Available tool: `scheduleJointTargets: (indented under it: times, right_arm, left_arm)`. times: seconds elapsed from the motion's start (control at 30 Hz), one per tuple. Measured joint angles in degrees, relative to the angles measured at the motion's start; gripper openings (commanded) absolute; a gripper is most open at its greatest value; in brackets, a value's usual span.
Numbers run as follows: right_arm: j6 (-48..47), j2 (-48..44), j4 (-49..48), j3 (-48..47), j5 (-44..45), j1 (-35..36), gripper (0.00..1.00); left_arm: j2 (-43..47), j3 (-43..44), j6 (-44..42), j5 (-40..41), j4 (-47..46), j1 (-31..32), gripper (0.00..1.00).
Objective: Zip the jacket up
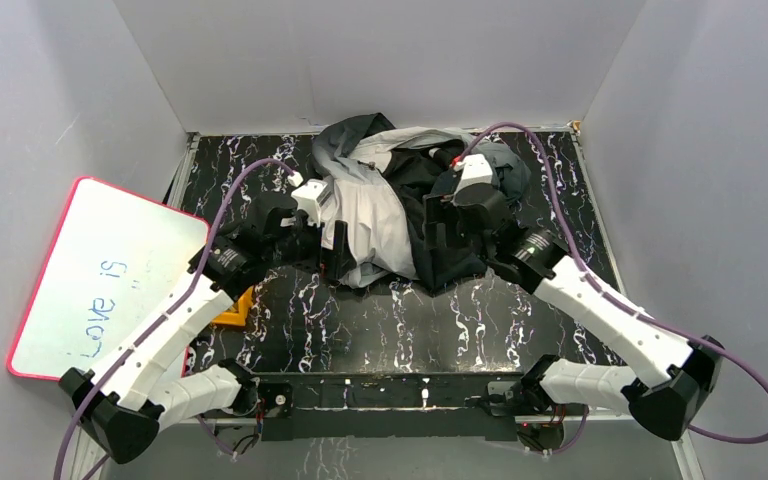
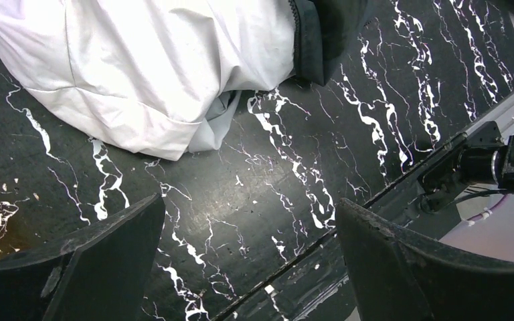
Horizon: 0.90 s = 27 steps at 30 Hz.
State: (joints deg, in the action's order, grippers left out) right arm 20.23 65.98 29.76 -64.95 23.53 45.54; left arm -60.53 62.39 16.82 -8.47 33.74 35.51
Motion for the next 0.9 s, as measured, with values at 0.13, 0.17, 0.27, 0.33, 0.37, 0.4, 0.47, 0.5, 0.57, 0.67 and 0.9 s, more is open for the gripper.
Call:
scheduleJointTargets:
  times: [0.13,0.17,0.27,0.33,0.37,0.4,0.47,0.5,0.57,0.67,0.9]
  right_arm:
    - [0.0,-3.28,1.88,-1.53,5.6,0.68,0.99]
    - [-0.04,-3.74,2.58,-1.64,6.73,0.74,0.99]
    - [-1.03,-4.42,4.15,-1.6,8.28,0.79,0.98]
    - [-2.21,-4.85,4.22,-1.14,8.44,0.85,0.98]
    - [-2.6,-5.03,4.24,-0.79,8.44,0.9,0.98]
    - [-2.97,-5.07,4.39,-0.48,8.39,0.98,0.98]
    - [-3.72,-4.52,4.46,-0.07,8.2,0.98,0.98]
    - [-4.0,-3.8,4.44,-0.07,7.87,0.98,0.98]
    - [-4.63,-1.73,4.17,-0.04,6.19,0.98,0.97]
    - [-5.35,2.43,3.17,-0.04,2.75,1.01,0.97]
    - [-4.98,13.81,1.27,-2.38,-1.51,0.79,0.93]
  left_arm:
    - [1.55,0.02,0.24,-0.26,0.39,0.24,0.98]
    - [1.92,-0.02,0.22,-0.26,0.37,0.26,0.98]
    - [3.34,-0.57,0.09,-0.07,0.09,0.33,0.98]
    - [4.42,-1.36,-0.09,0.28,0.04,0.35,0.98]
    - [4.87,-1.79,-0.17,0.52,-0.09,0.35,0.98]
    - [5.22,-2.19,-0.31,0.68,-0.09,0.37,0.98]
    - [5.84,-3.13,-0.52,1.29,-0.2,0.35,0.98]
    - [6.08,-3.67,-0.74,1.68,-0.31,0.37,0.98]
    - [6.69,-4.85,-1.16,2.34,-0.28,0.37,0.98]
    - [8.44,-7.02,-1.92,3.58,-0.7,0.37,0.98]
    - [14.75,-12.52,-2.82,6.21,-2.6,0.37,0.98]
